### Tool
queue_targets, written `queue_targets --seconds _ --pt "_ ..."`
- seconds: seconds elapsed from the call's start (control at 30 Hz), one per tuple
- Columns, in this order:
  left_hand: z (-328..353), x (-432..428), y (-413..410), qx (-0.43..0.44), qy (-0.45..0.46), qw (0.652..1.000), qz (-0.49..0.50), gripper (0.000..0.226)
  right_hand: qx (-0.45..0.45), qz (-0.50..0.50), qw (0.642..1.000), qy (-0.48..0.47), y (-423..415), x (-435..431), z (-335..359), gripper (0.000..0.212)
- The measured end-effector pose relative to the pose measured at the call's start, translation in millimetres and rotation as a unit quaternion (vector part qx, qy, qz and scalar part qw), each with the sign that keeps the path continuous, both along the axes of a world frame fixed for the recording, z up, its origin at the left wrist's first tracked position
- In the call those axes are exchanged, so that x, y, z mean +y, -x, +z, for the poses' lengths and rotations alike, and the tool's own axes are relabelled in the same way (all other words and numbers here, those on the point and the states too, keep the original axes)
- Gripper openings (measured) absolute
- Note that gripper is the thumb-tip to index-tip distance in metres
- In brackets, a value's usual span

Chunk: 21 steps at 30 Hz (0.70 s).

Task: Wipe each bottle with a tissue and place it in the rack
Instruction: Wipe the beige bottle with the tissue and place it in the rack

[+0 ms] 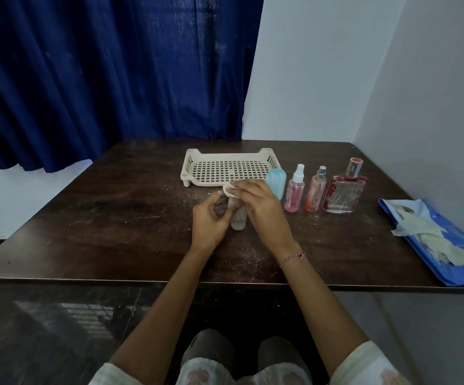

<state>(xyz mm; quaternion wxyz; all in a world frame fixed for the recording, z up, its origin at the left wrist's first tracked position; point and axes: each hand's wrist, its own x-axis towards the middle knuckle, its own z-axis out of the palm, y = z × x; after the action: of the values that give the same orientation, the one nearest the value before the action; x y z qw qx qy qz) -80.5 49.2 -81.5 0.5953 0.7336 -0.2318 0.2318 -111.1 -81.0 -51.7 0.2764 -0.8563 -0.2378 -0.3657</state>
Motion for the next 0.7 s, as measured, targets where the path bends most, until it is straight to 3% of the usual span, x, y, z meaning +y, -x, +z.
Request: queue_targets --seconds 0.13,0.3,0.4,0.5,0.57,0.63,0.7 --pt "1.3 0.5 1.9 0.016 0.013 1.0 -0.008 0.031 0.025 -0.061 0.989 -0.132 -3.6 4.3 1.7 0.029" --pt "1.2 1.2 1.0 0.024 0.014 1.0 -0.006 0.036 0.096 -0.107 0.938 -0.316 -4.7 12.3 -5.4 0.022" --pt "1.5 1.7 1.1 0.026 0.008 1.0 0.002 0.033 0.046 -0.109 0.958 -0.259 -2.8 17.1 -1.6 0.022" --pt "0.7 1.9 1.9 0.009 -0.012 1.0 0.026 0.027 -0.004 -0.054 0.995 -0.086 -0.8 25.2 0.0 0.027" --pt "1.2 1.9 1.5 -0.003 -0.023 0.999 0.035 0.027 -0.01 -0.035 0.999 -0.011 -2.7 24.9 -3.9 0.033" --pt "1.3 1.7 1.8 -0.008 -0.025 0.999 0.033 0.027 -0.003 -0.041 0.999 -0.022 -5.7 18.1 -5.7 0.039" --pt "1.3 1.2 2.0 -0.009 -0.022 0.999 0.029 0.029 0.017 -0.042 0.992 -0.118 -3.1 14.0 -1.4 0.031"
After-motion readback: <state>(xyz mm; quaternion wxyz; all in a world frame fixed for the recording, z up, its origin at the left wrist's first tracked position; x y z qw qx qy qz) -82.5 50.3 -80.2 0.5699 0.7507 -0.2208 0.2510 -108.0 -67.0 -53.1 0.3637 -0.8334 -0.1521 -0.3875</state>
